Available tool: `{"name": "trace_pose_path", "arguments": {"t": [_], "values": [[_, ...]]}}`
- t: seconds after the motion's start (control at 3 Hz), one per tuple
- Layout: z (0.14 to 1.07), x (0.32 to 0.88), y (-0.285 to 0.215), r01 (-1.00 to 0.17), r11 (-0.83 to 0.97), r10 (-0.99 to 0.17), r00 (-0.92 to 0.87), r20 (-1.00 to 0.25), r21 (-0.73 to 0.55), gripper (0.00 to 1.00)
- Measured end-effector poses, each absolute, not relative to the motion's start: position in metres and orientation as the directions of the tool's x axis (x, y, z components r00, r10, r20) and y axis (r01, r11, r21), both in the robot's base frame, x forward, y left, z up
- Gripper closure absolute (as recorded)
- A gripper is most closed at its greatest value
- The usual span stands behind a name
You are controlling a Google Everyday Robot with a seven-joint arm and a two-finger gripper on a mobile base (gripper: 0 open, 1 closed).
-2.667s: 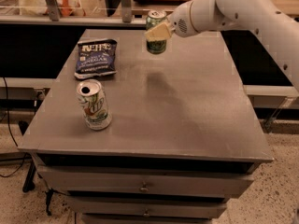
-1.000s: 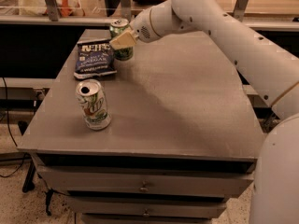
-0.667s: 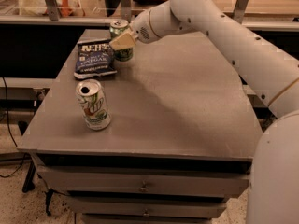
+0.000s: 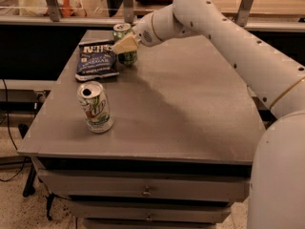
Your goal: Move green can near blue chip bag
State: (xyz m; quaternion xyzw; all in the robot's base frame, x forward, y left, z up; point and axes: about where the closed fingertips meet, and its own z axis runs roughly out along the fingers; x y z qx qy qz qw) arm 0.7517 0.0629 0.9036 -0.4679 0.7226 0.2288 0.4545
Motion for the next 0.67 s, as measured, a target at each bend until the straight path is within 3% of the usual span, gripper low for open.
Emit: {"name": "trace_pose_path", "arguments": {"t": [0.33, 0.67], "values": [[0.895, 0.7519, 0.0628, -0.885, 0.458, -0.463, -0.163, -0.871, -0.078, 0.0], [0.8932, 0.752, 0.0596, -0.885, 0.459, -0.462, -0.167, -0.871, -0.074, 0.0]]}}
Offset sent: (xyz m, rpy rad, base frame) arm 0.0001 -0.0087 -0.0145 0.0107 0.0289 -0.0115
